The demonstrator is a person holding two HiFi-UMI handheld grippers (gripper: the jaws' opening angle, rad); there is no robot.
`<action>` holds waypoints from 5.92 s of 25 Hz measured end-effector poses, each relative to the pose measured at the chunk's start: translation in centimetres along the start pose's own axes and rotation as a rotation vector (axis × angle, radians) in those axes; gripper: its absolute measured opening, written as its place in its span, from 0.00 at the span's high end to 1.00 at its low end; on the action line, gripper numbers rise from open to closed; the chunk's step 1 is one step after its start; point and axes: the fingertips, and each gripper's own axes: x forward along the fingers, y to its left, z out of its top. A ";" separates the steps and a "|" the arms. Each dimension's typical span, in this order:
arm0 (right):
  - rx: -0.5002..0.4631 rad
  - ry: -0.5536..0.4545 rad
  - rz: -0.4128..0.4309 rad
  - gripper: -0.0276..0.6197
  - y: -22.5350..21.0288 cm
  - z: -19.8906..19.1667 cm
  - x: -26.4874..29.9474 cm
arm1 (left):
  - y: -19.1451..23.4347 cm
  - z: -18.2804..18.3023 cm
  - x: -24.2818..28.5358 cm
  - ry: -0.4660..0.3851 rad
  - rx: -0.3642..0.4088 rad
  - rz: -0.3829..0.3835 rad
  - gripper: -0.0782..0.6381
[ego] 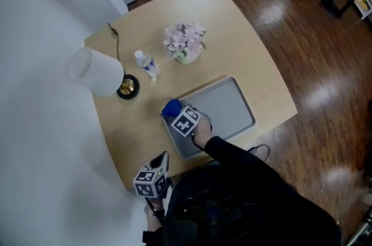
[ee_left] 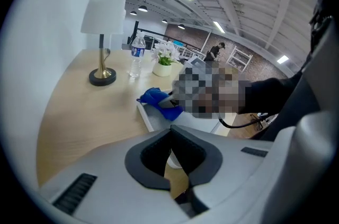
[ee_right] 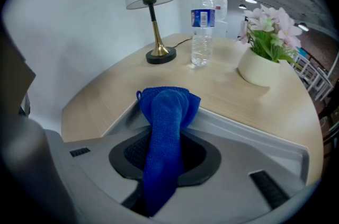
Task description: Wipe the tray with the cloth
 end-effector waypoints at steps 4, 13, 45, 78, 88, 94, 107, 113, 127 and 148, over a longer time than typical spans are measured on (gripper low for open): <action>0.030 0.022 -0.018 0.79 -2.8 -2.4 -0.1 | -1.5 1.1 1.1 0.003 0.018 -0.013 0.89; 0.143 0.001 -0.102 0.79 -11.5 -6.7 -3.0 | -5.8 4.2 4.7 0.012 0.097 -0.066 0.89; 0.191 -0.069 0.145 0.79 4.9 -1.2 -2.7 | 0.9 1.3 -0.6 -0.066 -0.040 0.055 0.89; 0.395 0.072 -0.318 0.79 -18.5 -19.0 -10.2 | -4.4 3.0 3.0 -0.031 0.079 -0.040 0.89; 0.324 -0.061 -0.190 0.79 -10.7 -12.6 -11.0 | -0.6 1.4 0.5 -0.062 0.010 0.011 0.89; 0.187 -0.029 0.074 0.79 3.0 -8.5 -6.6 | 0.7 -1.0 -1.0 -0.058 -0.027 0.016 0.89; 0.135 0.079 0.126 0.79 8.3 -10.4 -2.8 | 1.0 -1.6 -1.7 -0.032 0.010 -0.001 0.89; 0.174 0.057 -0.012 0.79 1.5 -13.8 -5.4 | -1.1 -0.3 -0.2 -0.024 0.049 -0.026 0.89; 0.403 0.043 -0.225 0.79 -12.5 -22.5 -11.1 | -6.0 1.7 3.0 -0.001 0.128 -0.069 0.89; 0.233 0.098 -0.240 0.79 -12.3 -25.7 -14.1 | -3.7 -0.9 1.8 0.011 -0.003 0.013 0.89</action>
